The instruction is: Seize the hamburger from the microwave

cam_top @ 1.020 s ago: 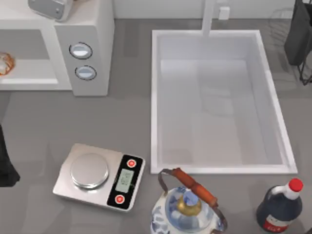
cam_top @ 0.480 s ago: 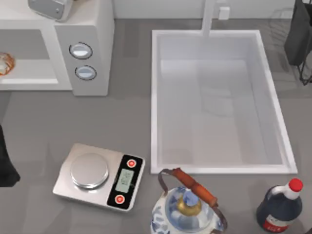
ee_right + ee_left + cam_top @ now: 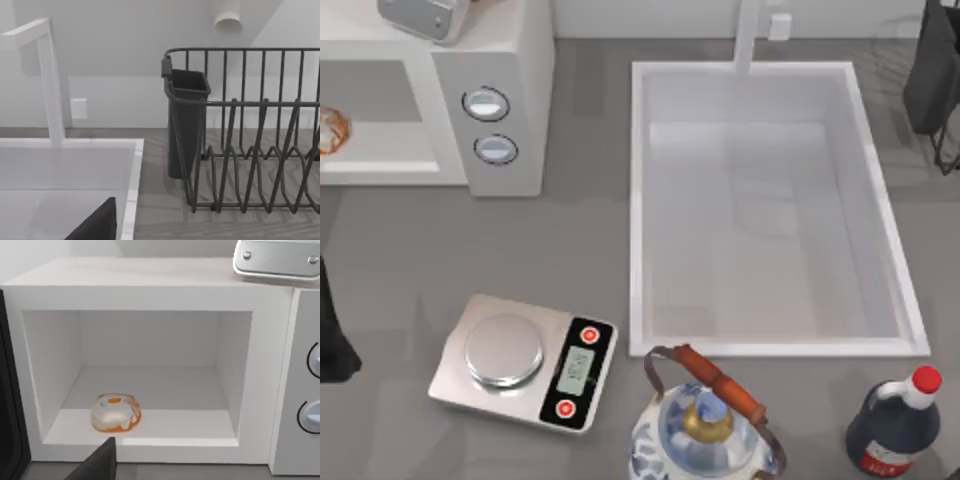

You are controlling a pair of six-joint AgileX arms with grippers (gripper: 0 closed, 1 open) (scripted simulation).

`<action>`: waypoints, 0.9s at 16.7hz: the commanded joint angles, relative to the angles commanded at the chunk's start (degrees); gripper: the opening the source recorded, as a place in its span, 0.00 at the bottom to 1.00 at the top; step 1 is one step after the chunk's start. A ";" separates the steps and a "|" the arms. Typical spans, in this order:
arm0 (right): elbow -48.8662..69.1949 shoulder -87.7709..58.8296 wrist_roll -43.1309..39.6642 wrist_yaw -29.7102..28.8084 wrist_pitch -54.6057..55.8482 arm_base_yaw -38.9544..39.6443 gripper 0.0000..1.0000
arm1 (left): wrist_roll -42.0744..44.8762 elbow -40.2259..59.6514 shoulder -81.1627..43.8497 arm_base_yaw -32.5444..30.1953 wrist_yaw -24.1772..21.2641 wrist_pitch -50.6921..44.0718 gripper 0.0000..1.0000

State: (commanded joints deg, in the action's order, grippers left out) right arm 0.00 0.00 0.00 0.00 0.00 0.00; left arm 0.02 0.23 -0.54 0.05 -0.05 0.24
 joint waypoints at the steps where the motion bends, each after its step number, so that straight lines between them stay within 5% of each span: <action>1: 0.00 0.00 0.00 0.00 0.00 0.00 1.00 | 0.04 0.46 -1.10 0.10 -0.11 0.48 1.00; 7: 0.00 0.00 0.00 0.00 0.00 0.00 1.00 | 0.74 7.88 -18.89 1.67 -1.90 8.28 1.00; 15: 0.00 0.00 0.00 0.00 0.00 0.00 1.00 | 2.42 25.73 -61.72 5.46 -6.19 27.04 1.00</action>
State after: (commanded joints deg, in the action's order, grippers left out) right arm 0.00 0.00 0.00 0.00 0.00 0.00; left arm 2.44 25.95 -62.26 5.51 -6.25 27.27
